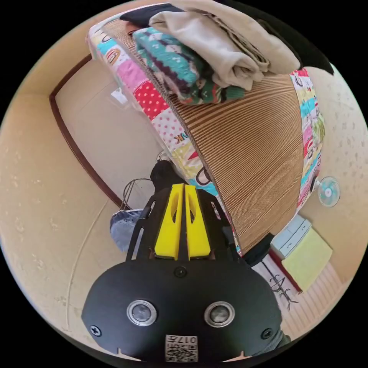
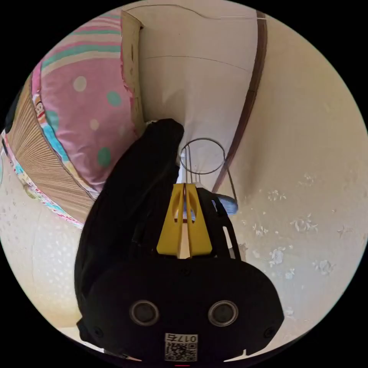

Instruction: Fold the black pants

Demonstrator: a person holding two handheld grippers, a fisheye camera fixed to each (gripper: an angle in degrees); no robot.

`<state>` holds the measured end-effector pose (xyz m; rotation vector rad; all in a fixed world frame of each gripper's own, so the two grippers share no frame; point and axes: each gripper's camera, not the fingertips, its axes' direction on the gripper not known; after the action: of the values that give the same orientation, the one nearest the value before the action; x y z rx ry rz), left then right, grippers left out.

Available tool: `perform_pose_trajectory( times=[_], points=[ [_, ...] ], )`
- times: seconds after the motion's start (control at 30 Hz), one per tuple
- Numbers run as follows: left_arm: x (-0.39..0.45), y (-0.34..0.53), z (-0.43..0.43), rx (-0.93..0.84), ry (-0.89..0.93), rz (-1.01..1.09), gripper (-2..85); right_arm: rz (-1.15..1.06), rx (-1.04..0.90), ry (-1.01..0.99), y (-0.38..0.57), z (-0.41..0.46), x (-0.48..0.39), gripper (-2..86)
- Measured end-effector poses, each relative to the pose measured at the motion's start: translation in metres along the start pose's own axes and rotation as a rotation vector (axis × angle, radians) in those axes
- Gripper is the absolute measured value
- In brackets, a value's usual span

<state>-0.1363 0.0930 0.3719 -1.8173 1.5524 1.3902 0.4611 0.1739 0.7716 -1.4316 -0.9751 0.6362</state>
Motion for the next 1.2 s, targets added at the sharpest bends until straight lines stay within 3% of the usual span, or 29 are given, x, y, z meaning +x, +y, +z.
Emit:
perform_pose_trajectory(
  times=[0.07, 0.2, 0.37, 0.47, 0.53, 0.6, 0.73, 0.87, 0.93, 1.03, 1.07, 1.1, 1.13, 1.2],
  points=[
    [-0.019, 0.032, 0.03, -0.032, 0.057, -0.023, -0.9, -0.122, 0.066, -0.163, -0.008, -0.011, -0.078, 0.2],
    [-0.045, 0.069, 0.073, -0.136, 0.154, -0.015, -0.9, -0.446, 0.105, -0.283, 0.009, -0.02, -0.226, 0.1],
    [-0.052, 0.057, -0.033, 0.268, 0.309, 0.104, 0.4, -0.864, 0.073, -0.289, 0.09, 0.019, -0.394, 0.1],
    [-0.048, 0.069, -0.117, 0.561, 0.424, 0.202, 4.3, -0.929, -0.022, -0.438, 0.131, 0.069, -0.422, 0.0],
    [-0.043, 0.077, -0.177, 0.729, 0.509, 0.263, 9.2, -0.917, -0.082, -0.563, 0.147, 0.105, -0.42, 0.0],
    [-0.033, 0.078, -0.213, 0.784, 0.545, 0.33, 12.4, -0.862, -0.143, -0.688, 0.156, 0.142, -0.407, 0.0],
    [-0.001, 0.081, -0.257, 0.912, 0.347, 0.425, 13.4, -0.553, -0.176, -1.019, 0.145, 0.202, -0.342, 0.1],
    [0.022, 0.048, -0.232, 0.719, 0.25, 0.52, 15.0, -0.417, -0.017, -1.191, 0.121, 0.174, -0.277, 0.2],
    [0.032, 0.028, -0.19, 0.521, 0.235, 0.558, 14.1, -0.444, 0.073, -1.216, 0.112, 0.141, -0.253, 0.2],
    [0.024, 0.039, -0.158, 0.492, 0.211, 0.5, 9.3, -0.501, 0.223, -1.256, 0.107, 0.082, -0.207, 0.2],
    [0.02, 0.044, -0.157, 0.504, 0.242, 0.508, 7.6, -0.509, 0.282, -1.285, 0.11, 0.063, -0.186, 0.3],
    [0.007, 0.05, -0.155, 0.511, 0.403, 0.536, 4.2, -0.512, 0.31, -1.304, 0.112, 0.055, -0.175, 0.3],
    [-0.009, 0.051, -0.152, 0.481, 0.684, 0.561, 3.4, -0.517, 0.365, -1.352, 0.117, 0.041, -0.154, 0.3],
    [-0.015, 0.053, -0.143, 0.418, 1.027, 0.615, 2.4, -0.53, 0.441, -1.427, 0.127, 0.028, -0.125, 0.3]
  ],
)
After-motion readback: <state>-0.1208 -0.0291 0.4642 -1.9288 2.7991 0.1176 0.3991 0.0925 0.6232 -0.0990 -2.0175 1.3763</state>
